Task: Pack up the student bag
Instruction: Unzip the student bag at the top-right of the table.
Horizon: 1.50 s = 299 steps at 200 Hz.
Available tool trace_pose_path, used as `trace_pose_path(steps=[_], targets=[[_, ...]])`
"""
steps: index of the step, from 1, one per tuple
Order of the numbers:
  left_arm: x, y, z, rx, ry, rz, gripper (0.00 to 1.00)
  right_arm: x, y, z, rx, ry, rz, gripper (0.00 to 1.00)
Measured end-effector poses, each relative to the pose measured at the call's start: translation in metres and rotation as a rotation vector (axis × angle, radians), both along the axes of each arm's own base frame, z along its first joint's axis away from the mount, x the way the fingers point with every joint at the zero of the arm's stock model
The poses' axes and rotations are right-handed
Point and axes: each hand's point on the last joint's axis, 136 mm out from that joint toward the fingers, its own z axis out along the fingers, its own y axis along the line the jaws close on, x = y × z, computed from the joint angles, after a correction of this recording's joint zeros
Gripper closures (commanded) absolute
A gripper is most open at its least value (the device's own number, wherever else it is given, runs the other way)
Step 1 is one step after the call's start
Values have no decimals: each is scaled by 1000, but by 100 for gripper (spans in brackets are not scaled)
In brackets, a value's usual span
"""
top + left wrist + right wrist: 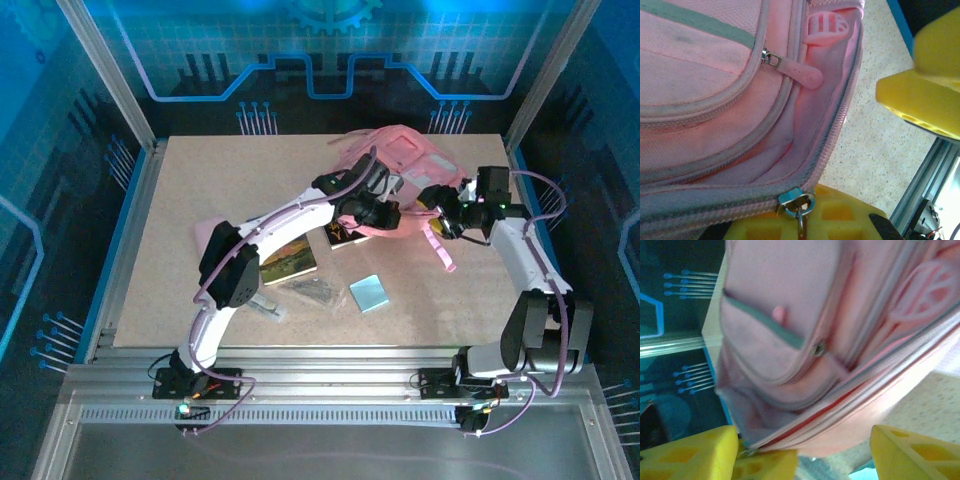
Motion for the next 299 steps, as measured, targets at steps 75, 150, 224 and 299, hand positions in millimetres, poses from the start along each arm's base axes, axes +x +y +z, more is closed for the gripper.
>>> trace_pose_path(steps=[75, 150, 224, 299], targets=[[-14, 2, -30, 32, 55, 4, 100, 5, 39, -50, 105, 129, 15, 64], [-19, 38, -40, 59, 49, 51, 100, 2, 43, -71, 133, 185, 28, 100], [51, 156, -55, 112, 65, 258, 100, 2, 20, -54, 13, 75, 91, 100], [-1, 112, -24, 81, 16, 183, 100, 18, -36, -40, -94, 57, -1, 100]])
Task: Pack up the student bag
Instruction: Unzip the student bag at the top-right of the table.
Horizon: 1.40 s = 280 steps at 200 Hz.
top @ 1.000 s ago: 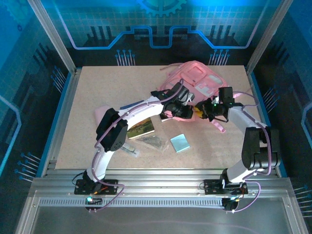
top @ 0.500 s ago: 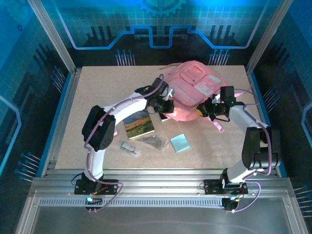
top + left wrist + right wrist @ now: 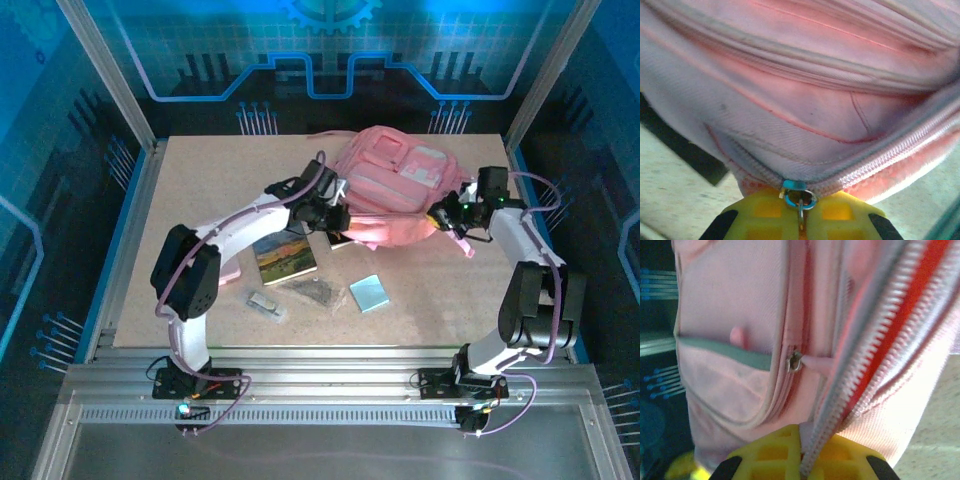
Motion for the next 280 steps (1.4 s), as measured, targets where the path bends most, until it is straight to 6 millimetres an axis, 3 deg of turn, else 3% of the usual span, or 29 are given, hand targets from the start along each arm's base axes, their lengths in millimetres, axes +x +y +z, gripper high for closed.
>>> trace_pose_path(steps=[18, 22, 40, 49, 59, 87, 121, 141, 159, 185, 220, 228, 240, 252, 258, 280], targets=[[-17, -26, 6, -30, -5, -38, 100, 9, -21, 2, -37, 3, -47, 96], [-21, -32, 6, -37, -2, -47, 100, 10, -25, 3, -41, 5, -55, 91], [-32, -56, 7, -62, 11, -86, 100, 18, -41, 4, -61, 12, -87, 48], [-31, -69, 9, -80, 17, -99, 100, 21, -49, 7, -77, 4, -104, 37], [-26, -81, 9, -92, 17, -109, 100, 22, -54, 11, -91, -8, -115, 31], [-14, -109, 5, -117, 26, -123, 100, 9, -54, 30, -117, -45, -110, 29], [-8, -130, -2, -142, 35, -127, 100, -31, -44, 55, -133, -85, -97, 23], [-10, -133, -3, -147, 43, -127, 100, -51, -35, 59, -109, -87, -93, 23], [-9, -134, -2, -154, 41, -124, 100, -60, -26, 49, -49, -62, -100, 23], [-10, -137, -1, -172, 43, -122, 100, -60, -8, 23, 21, 10, -107, 23], [-19, -141, -11, -173, 60, -138, 100, -36, 19, -2, 96, 60, -121, 30], [-21, -141, -14, -173, 65, -137, 100, -31, 20, -8, 96, 72, -132, 38], [-24, -139, -18, -173, 75, -131, 100, -26, 22, -21, 89, 103, -146, 57], [-26, -136, -22, -168, 83, -127, 100, -24, 24, -35, 91, 148, -163, 82], [-27, -134, -23, -165, 85, -125, 100, -24, 25, -41, 95, 170, -168, 99], [-28, -126, -28, -150, 80, -121, 100, -25, 30, -53, 108, 207, -158, 100]])
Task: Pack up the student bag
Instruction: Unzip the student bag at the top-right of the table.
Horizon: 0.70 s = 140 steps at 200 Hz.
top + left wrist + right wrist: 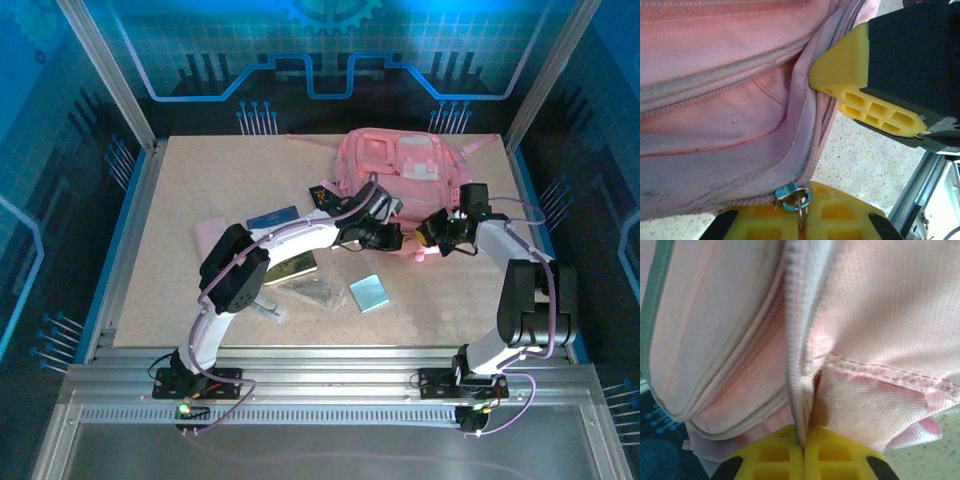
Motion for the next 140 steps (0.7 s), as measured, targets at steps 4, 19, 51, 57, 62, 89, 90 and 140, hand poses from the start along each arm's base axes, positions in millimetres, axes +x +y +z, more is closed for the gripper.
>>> trace_pose_path(steps=[4, 19, 51, 57, 62, 89, 90, 140], targets=[[-1, 2, -1, 3, -1, -2, 100, 0, 0, 0, 1, 1, 0, 100], [1, 10, -3, 8, -1, 2, 100, 1, 1, 3, -8, -17, 16, 100], [16, 42, 4, 15, -19, 37, 100, 0, -5, 23, -46, -92, 51, 100], [22, 51, 5, 22, -32, 49, 100, 0, -8, 28, -56, -112, 55, 100], [28, 60, 6, 26, -38, 64, 100, 0, -11, 33, -65, -127, 58, 100], [56, 104, 2, 46, -48, 141, 100, -1, -26, 52, -110, -194, 73, 100], [58, 106, 2, 48, -50, 145, 100, -1, -26, 53, -112, -195, 74, 100], [102, 144, -1, 65, -85, 219, 100, -4, -40, 57, -131, -217, 92, 100]])
